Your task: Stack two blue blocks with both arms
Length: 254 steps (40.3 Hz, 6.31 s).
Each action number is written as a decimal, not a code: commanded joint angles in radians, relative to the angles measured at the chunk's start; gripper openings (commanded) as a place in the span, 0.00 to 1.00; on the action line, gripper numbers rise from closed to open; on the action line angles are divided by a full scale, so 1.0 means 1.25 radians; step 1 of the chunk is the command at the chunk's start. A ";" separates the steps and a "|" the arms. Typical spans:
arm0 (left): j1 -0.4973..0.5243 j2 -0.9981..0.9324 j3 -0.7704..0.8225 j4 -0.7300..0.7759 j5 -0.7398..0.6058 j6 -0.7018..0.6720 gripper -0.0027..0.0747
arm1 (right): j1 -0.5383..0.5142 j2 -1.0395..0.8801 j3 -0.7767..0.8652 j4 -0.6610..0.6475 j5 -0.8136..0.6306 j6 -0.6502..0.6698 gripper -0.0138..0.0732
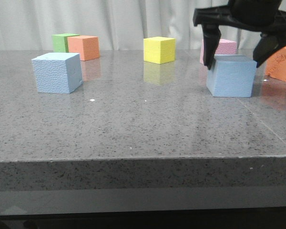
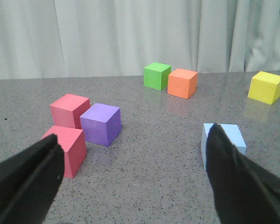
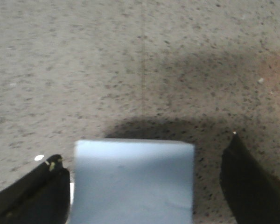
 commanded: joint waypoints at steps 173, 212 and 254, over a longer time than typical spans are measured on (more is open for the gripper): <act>-0.001 0.012 -0.020 -0.002 -0.092 -0.008 0.82 | 0.072 -0.760 0.375 0.222 -0.090 -0.605 0.89; -0.241 0.454 -0.262 -0.009 0.049 0.017 0.82 | 0.072 -0.760 0.375 0.222 -0.090 -0.605 0.89; -0.241 1.137 -0.766 -0.037 0.244 -0.093 0.82 | 0.072 -0.760 0.375 0.222 -0.090 -0.605 0.89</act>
